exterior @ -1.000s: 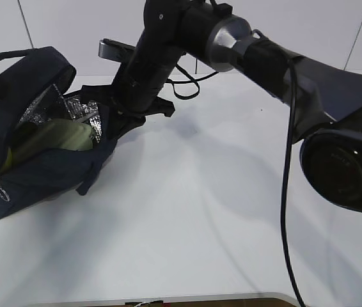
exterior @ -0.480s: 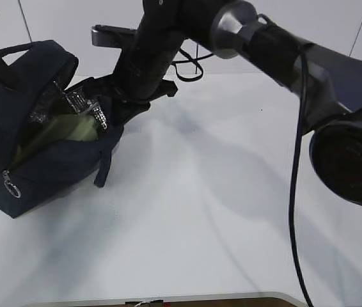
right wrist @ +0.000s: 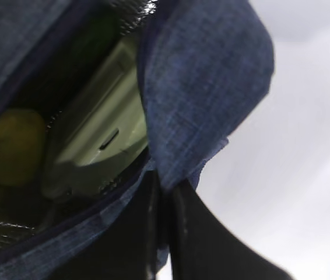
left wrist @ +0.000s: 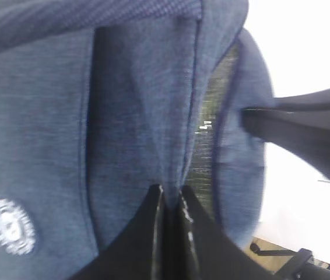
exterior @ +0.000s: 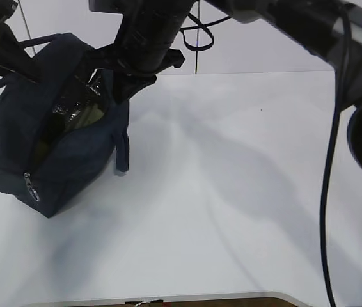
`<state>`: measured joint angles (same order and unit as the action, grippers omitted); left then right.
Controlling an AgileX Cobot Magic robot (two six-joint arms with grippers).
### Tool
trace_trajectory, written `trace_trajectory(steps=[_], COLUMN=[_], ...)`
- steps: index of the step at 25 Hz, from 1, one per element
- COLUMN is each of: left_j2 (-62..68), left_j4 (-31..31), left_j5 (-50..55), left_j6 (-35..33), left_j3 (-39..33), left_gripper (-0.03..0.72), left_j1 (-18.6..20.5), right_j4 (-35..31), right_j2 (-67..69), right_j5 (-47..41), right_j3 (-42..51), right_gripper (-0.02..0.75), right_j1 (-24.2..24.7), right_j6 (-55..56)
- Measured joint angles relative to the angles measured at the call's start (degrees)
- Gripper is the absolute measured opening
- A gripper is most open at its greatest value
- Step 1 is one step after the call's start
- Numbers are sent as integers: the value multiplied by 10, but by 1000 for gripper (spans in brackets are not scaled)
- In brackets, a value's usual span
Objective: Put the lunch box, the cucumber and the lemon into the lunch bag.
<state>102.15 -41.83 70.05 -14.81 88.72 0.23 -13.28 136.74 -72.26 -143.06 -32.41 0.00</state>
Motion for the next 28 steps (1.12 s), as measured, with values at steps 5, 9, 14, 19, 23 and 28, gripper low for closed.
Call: trace_trajectory(steps=[5, 9, 14, 19, 23, 28], left_j2=[-5, -10, -11, -11, -11, -11], left_j4=[-24, -34, -49, -58, -82, -120], left_j5=[0, 0, -3, -3, -3, -3], left_j6=[1, 1, 1, 1, 1, 1], left_j3=[0, 0, 0, 0, 0, 0], left_gripper=[-13, -13, -14, -13, -13, -13], left_j1=[-2, -11, -62, -102, -106, -106], right_j4=[46, 80, 92, 129, 171, 219], right_j2=[-70, -119, -166, -217, -249, -260], right_j5=[-1, -4, -4, -8, -8, -8], right_j3=[90, 129, 170, 228, 266, 276], right_gripper=[16, 16, 16, 16, 16, 16], right_j1=[-5, -5, -5, -5, -5, -5], right_j6=[0, 0, 0, 5, 12, 29])
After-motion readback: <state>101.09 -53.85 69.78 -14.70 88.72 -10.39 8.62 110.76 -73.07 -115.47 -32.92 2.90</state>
